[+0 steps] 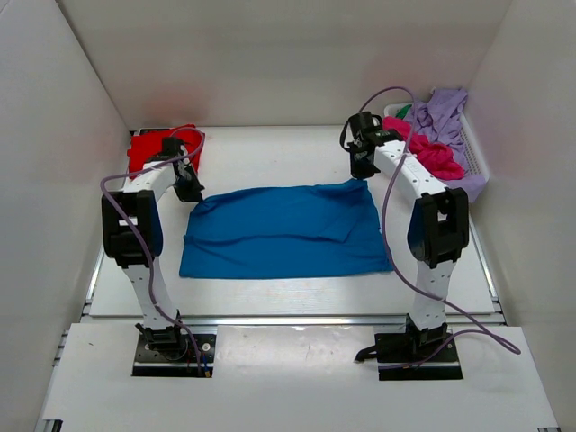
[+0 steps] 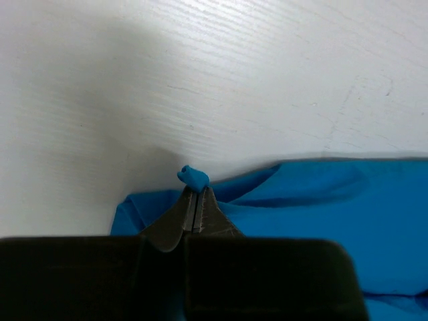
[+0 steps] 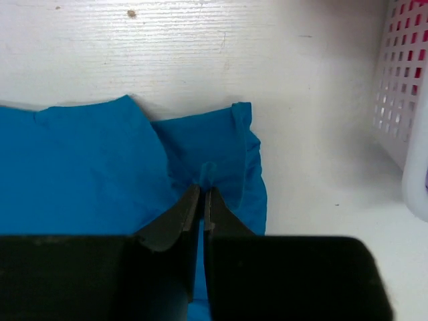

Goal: Fold and stack the t-shirts
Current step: Fold the other side of the tshirt into a rectangle

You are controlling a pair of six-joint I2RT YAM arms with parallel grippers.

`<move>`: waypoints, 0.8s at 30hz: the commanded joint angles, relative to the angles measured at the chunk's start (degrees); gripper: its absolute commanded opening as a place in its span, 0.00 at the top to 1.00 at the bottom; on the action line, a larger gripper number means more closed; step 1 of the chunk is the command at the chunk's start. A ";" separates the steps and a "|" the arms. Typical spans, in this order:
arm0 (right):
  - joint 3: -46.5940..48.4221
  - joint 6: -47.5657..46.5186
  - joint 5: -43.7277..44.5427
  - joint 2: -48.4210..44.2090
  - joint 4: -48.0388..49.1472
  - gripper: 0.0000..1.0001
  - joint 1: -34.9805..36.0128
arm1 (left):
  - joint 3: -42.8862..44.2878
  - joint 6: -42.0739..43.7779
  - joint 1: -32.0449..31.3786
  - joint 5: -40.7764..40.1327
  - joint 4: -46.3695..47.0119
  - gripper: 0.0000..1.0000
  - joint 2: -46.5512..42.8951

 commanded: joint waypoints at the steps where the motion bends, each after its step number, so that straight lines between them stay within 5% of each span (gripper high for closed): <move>1: -3.21 -0.67 0.16 -5.39 6.98 0.99 -0.14 | -0.65 0.49 -0.20 -0.53 2.41 1.00 -5.78; 12: -23.33 -1.20 -2.29 -17.34 14.54 1.00 -1.37 | -2.05 1.45 2.26 -2.47 1.79 1.00 -6.57; 24: -30.99 -0.85 -4.84 -24.20 15.68 1.00 -2.42 | -8.21 2.51 2.35 -3.44 1.63 1.00 -11.76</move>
